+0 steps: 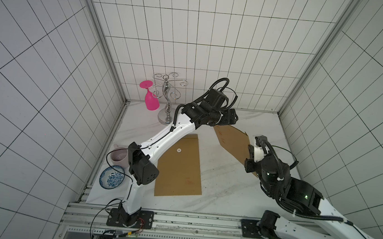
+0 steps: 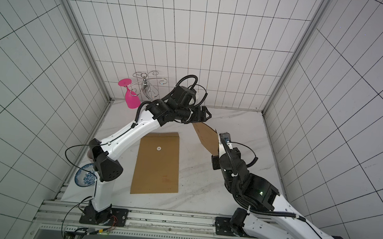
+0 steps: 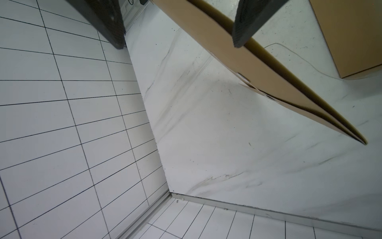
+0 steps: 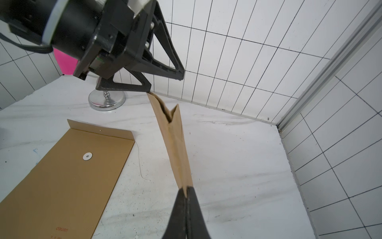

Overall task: Open the file bag
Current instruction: Pick up the file bag from the center of the board.

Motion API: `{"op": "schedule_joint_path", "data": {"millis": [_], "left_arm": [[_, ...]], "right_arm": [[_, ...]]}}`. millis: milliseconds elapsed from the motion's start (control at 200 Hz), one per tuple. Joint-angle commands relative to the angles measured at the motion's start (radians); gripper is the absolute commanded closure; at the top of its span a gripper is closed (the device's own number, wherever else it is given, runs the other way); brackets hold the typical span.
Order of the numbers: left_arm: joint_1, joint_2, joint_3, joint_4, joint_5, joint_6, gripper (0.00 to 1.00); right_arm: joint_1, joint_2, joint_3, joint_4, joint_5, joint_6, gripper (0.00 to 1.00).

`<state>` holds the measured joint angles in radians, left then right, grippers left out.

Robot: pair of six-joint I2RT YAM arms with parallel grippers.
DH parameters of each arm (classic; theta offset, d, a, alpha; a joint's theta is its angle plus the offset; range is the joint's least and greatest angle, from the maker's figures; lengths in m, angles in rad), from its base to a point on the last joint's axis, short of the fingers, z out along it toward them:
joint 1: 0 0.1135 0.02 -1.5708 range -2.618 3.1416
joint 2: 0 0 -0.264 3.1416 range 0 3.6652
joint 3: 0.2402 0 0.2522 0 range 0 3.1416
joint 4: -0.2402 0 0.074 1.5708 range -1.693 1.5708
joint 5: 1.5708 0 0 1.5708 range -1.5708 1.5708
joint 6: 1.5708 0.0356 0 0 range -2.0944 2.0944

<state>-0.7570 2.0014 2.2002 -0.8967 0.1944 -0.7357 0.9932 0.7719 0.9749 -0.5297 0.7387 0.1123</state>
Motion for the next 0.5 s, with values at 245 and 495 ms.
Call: {"op": "schedule_joint_path", "data": {"millis": [245,495], "left_arm": [[0.084,-0.261,-0.323,0.124,0.086,-0.229,0.10],[0.105,-0.370,-0.508,0.277,0.118,-0.341,0.03]], "right_arm": [[0.038,0.013,-0.007,0.087,0.073,-0.082,1.00],[0.090,0.004,-0.042,0.102,0.102,-0.089,1.00]]}}
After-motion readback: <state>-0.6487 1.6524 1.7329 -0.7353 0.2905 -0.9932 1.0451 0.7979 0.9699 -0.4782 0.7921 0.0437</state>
